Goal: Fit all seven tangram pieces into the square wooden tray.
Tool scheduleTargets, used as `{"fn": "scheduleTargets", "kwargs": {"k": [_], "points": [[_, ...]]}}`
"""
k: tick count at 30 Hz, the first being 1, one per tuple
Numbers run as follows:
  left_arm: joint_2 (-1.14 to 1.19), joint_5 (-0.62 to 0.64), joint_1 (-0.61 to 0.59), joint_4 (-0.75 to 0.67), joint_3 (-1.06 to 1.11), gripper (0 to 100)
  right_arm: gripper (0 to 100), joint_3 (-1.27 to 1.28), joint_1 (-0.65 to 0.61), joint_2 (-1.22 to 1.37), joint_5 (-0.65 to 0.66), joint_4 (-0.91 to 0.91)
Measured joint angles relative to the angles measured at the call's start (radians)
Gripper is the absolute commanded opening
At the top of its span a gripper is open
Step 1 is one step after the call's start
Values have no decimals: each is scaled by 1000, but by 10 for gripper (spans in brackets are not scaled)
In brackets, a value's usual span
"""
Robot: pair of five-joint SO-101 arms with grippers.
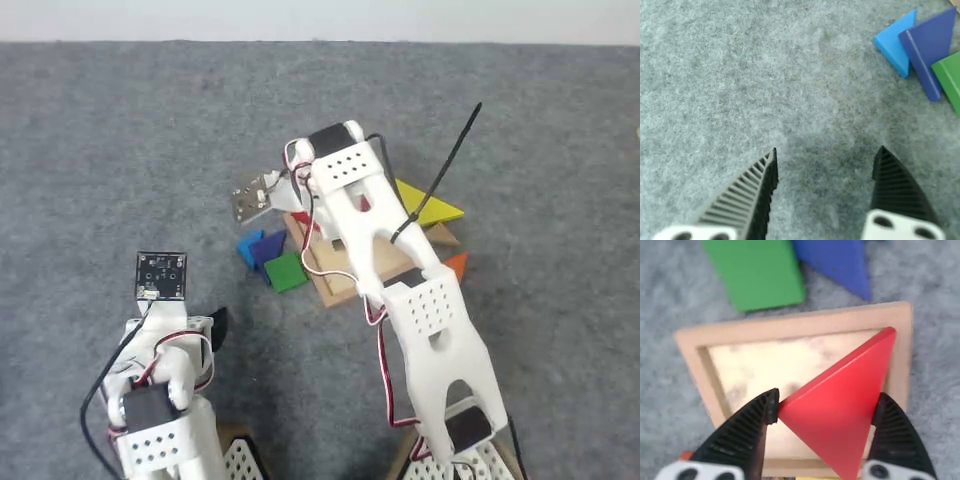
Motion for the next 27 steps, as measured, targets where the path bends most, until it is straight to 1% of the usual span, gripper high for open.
{"fn": "scheduleTargets", "kwargs": {"k": [3, 5, 12, 15, 21, 23, 27], "points": [[0, 0, 0, 0, 0, 298, 416, -5, 17, 0, 32, 6], [0, 0, 0, 0, 0, 298, 459, -5, 31, 0, 38, 6], [0, 0, 0, 0, 0, 298, 468, -9, 44, 0, 25, 6], [0, 0, 0, 0, 0, 298, 467, -57, 83, 0, -84, 6], [0, 0, 0, 0, 0, 298, 461, -106, 256, 0, -437, 8], [0, 0, 0, 0, 0, 298, 419, -95, 308, 0, -529, 8], [0, 0, 0, 0, 0, 298, 285, -86, 364, 26, -652, -6]]}}
